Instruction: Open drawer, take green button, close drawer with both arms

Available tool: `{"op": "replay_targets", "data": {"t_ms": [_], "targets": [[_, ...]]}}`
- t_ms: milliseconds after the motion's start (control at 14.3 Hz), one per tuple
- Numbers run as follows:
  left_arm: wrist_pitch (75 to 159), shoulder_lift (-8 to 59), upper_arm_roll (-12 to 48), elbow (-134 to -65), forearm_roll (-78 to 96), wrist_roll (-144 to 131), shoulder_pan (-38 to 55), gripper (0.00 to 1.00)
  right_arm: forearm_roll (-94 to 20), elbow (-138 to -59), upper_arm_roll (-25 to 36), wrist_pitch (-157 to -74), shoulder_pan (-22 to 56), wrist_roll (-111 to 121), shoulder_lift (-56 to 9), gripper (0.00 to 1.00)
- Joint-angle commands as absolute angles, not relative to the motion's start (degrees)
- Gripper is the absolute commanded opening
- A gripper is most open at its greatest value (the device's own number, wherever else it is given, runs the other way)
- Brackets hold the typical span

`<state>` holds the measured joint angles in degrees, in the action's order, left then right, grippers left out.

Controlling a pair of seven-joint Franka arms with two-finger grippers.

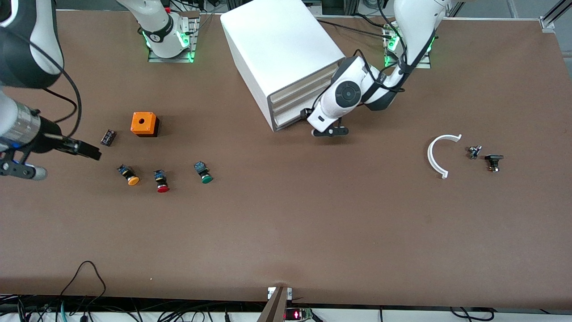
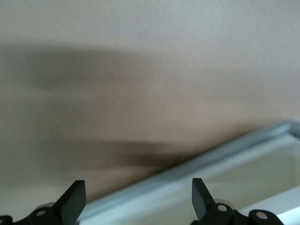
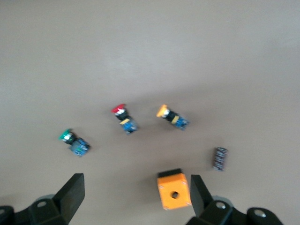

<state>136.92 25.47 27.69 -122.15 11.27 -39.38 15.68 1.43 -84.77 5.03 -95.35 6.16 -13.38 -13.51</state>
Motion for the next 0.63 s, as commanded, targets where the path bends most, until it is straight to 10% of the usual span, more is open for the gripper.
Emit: {"op": "replay_targets", "data": {"t_ms": [0,558], "targets": [[135.79,22.06,28.92,-124.19,12.66,-38.94,14.95,1.00,4.66,-84.99,2.46,-89.85,5.98,-15.02,-10.47,1.00],[120.11,9.26,14.43,-114.18,11.60,-19.29,1.25,1.00,3.08,-91.92,5.62,-92.88,5.80,-2.04,-4.67,1.00]]}}
